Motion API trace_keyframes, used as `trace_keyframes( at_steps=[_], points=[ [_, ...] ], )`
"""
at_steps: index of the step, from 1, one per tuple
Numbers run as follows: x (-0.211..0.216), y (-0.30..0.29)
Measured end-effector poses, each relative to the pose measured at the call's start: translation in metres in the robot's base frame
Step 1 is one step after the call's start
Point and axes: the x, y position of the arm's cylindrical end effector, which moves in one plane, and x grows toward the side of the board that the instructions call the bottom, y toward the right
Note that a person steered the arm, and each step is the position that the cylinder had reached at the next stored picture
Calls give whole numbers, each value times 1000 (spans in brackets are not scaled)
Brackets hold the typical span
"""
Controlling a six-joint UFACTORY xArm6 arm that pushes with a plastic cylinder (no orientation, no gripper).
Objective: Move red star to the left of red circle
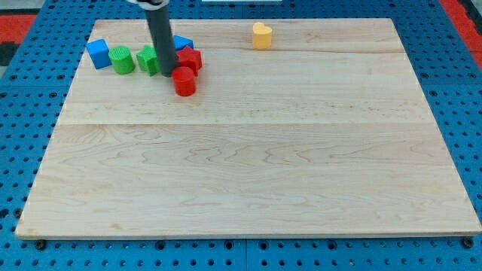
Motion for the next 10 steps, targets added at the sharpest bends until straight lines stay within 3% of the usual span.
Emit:
trace_keyframes(
  at_steps=[2,3,4,5,6,8,9,10],
  points=[
    [40,-4],
    [45,131],
    [45,210],
    [32,134],
    [-7,175],
    [9,278],
    [-28,272],
    [-60,174]
  ],
)
